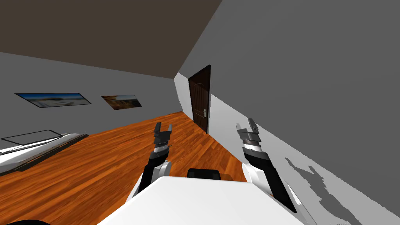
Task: Push the door open
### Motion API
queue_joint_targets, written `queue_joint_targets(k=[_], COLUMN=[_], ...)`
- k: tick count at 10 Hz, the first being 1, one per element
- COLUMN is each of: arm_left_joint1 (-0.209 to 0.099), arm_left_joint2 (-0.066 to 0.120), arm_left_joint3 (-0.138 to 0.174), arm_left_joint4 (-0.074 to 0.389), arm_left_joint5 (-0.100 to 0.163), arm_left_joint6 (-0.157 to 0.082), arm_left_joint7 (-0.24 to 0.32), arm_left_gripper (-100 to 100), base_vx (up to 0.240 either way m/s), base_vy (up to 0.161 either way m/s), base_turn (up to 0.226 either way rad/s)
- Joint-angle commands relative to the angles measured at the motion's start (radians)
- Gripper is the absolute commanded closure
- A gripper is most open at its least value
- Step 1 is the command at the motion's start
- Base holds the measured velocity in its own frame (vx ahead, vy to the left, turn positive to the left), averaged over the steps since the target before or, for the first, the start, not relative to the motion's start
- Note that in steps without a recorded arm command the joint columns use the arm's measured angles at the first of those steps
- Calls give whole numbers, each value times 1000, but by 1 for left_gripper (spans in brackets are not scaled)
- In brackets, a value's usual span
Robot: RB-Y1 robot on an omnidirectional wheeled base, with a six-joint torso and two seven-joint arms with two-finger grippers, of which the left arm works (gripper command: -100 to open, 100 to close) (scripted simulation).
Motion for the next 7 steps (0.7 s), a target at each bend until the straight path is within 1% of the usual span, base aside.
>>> queue_joint_targets(k=[1,3,5,6,7], arm_left_joint1=[-26,-55,-75,-95,-106], arm_left_joint2=[10,20,26,33,36], arm_left_joint3=[-12,-26,-35,-45,-50], arm_left_joint4=[38,80,110,140,156], arm_left_joint5=[-4,-8,-12,-15,-16], arm_left_joint6=[2,4,6,7,8], arm_left_joint7=[-29,-62,-84,-107,-120], arm_left_gripper=[-100,-100,-100,-100,-100], base_vx=[62,116,126,113,102], base_vy=[5,31,16,25,35], base_turn=[-57,-60,-27,-62,-39])
